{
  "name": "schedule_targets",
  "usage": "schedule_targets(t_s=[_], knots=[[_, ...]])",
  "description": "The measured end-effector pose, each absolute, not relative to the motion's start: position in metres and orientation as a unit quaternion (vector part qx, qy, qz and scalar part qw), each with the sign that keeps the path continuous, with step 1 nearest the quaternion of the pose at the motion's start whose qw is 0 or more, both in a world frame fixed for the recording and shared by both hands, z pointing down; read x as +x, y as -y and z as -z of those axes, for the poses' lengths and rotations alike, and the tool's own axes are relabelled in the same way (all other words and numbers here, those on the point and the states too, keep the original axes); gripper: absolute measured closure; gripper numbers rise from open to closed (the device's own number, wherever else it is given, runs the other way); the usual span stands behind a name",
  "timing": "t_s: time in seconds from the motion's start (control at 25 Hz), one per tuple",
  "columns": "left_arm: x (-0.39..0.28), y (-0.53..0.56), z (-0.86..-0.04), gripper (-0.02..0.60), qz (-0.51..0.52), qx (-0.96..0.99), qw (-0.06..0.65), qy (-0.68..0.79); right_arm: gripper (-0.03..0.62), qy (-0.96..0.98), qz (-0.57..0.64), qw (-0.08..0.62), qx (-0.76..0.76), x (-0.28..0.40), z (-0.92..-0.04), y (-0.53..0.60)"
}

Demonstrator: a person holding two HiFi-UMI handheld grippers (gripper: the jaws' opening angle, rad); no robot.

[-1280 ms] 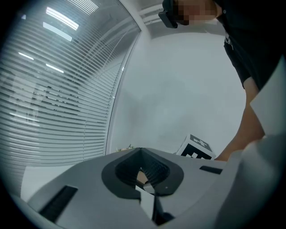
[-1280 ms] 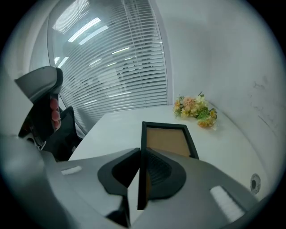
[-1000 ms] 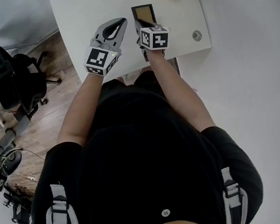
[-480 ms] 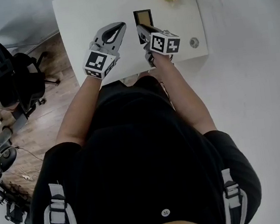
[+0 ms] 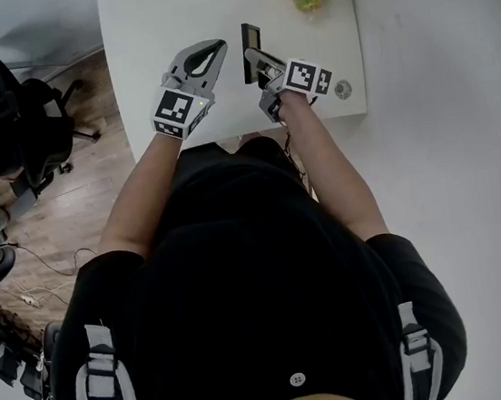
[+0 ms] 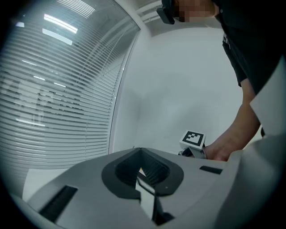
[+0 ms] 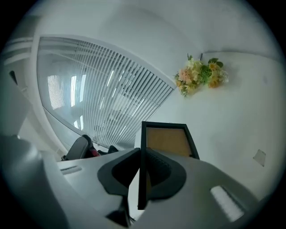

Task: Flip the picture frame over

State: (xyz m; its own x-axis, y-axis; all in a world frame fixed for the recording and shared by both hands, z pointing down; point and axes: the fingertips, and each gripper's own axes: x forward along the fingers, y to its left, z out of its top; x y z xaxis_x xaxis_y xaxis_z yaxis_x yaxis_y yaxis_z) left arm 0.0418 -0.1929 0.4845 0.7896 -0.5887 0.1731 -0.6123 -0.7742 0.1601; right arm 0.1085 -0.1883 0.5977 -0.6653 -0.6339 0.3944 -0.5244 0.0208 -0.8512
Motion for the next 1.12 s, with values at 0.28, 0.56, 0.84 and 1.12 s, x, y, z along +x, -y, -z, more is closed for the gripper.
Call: schedule_targets(t_s=[0.28,0.56,0.84,1.12], knots=[[0.049,0.194,-0.495,0.578,-0.068,0.933,0.117,0.334,0.543,-0.712,0.597,0.075,-0.361,0.109,-0.599,0.189],[0.057,0.194,-0.498,0.578,-0.057,0.929,0.123,0.343,0.545,-0.703,0.622,0.133,-0.318,0.110,-0.597,0.190],[0.058,0.196,-0.514,0.578,-0.065,0.925,0.136,0.348,0.545,-0.676,0.660,0.181,-0.271,0.110,-0.609,0.193],[0.060,0.197,-0.527,0.578,-0.075,0.925,0.142,0.345,0.545,-0.650,0.693,0.231,-0.208,0.107,-0.623,0.197]])
